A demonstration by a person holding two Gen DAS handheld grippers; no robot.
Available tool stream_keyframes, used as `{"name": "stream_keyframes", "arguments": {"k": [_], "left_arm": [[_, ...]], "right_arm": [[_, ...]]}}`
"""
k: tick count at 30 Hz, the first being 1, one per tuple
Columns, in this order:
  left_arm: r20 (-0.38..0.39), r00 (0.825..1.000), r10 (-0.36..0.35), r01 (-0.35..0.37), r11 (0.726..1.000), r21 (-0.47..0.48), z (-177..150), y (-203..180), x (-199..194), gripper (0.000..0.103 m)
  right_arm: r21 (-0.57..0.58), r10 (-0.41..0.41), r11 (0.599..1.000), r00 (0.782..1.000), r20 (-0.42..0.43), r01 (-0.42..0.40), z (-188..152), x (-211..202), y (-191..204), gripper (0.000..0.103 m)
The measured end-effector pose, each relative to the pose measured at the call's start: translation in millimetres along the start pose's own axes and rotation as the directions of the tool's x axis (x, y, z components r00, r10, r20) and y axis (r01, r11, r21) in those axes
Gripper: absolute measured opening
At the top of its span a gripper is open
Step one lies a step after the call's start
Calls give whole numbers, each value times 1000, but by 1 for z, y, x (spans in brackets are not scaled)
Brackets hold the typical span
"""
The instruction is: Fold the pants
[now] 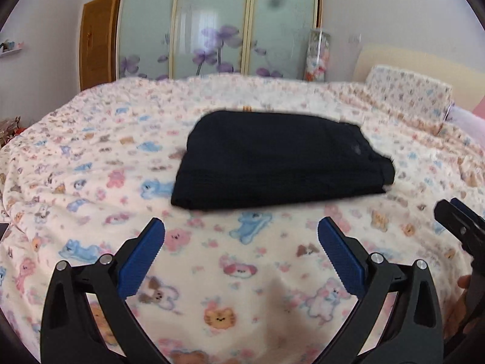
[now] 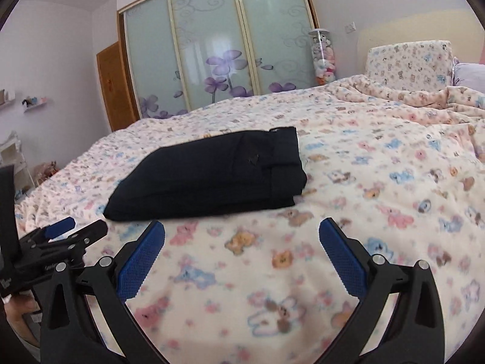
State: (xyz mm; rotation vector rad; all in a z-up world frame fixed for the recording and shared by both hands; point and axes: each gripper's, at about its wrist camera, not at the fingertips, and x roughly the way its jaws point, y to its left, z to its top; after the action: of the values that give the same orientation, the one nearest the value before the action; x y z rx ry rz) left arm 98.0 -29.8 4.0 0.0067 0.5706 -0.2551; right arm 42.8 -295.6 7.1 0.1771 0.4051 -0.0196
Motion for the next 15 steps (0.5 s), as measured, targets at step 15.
{"name": "stream_keyframes", "arguments": {"k": [15], "left_arm": [[13,992,125,-125,992,5,-8,-2,-11,101]], "right_arm": [[-31,-58,998,998,-33,57,-1,7,6,102]]}}
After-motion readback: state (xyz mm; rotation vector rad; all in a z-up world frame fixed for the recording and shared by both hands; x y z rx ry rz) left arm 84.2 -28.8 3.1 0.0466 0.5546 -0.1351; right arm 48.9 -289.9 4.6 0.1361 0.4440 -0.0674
